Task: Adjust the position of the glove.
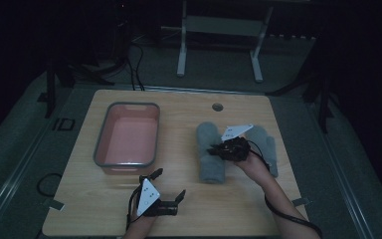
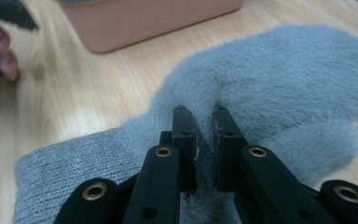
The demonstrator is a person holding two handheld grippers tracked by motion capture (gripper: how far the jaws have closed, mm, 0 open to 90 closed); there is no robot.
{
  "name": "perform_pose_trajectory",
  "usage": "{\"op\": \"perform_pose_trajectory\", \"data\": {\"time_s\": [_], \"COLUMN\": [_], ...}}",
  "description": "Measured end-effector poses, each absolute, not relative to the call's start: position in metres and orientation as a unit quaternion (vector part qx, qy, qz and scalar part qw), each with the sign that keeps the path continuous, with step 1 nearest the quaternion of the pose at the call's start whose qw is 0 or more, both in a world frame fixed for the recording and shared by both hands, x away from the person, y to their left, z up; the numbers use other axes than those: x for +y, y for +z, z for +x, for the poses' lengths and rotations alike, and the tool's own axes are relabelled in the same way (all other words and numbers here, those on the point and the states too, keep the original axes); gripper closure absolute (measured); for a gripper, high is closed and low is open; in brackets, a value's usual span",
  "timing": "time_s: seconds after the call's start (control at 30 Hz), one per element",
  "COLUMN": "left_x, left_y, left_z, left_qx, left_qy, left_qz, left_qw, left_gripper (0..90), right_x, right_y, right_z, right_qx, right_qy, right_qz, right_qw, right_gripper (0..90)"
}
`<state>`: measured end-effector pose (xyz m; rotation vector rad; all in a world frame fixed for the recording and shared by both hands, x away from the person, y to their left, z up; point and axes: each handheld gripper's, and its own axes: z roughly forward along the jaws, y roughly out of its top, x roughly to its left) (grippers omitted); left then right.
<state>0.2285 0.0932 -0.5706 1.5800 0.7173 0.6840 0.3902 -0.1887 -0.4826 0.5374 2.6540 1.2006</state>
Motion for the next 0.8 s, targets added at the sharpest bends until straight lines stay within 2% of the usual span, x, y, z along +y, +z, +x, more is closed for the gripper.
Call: {"op": "perform_pose_trajectory", "data": {"time_s": [0.17, 0.37, 0.4, 0.47, 0.5, 0.53, 0.73, 0.8], "left_x": [0.093, 0.093, 0.093, 0.094, 0.094, 0.094, 0.094, 0.094], "left_y": [-0.571, -0.571, -0.571, -0.571, -0.571, -0.571, -0.571, -0.571], "left_z": [0.228, 0.228, 0.229, 0.228, 0.228, 0.228, 0.228, 0.228], "left_qx": [0.309, 0.309, 0.309, 0.311, 0.311, 0.311, 0.311, 0.311], "left_qy": [0.295, 0.295, 0.294, 0.295, 0.295, 0.295, 0.295, 0.294], "left_qz": [0.680, 0.680, 0.680, 0.679, 0.678, 0.678, 0.679, 0.679], "left_qw": [0.596, 0.596, 0.596, 0.597, 0.596, 0.597, 0.597, 0.597], "left_gripper": [0.1, 0.1, 0.1, 0.1, 0.1, 0.1, 0.1, 0.1], "right_x": [-0.192, -0.192, -0.192, -0.193, -0.193, -0.193, -0.192, -0.194], "right_y": [-0.500, -0.530, -0.534, -0.538, -0.538, -0.541, -0.543, -0.546], "right_z": [0.386, 0.394, 0.396, 0.400, 0.400, 0.402, 0.403, 0.404], "right_qx": [0.898, 0.902, 0.904, 0.903, 0.903, 0.906, 0.908, 0.907], "right_qy": [0.396, 0.372, 0.368, 0.372, 0.372, 0.360, 0.355, 0.353], "right_qz": [0.179, 0.205, 0.205, 0.207, 0.207, 0.212, 0.212, 0.221], "right_qw": [0.074, 0.081, 0.076, 0.061, 0.061, 0.064, 0.067, 0.062], "right_gripper": [82.3, 80.6, 77.4, 64.6, 64.6, 56.4, 48.0, 38.1]}}
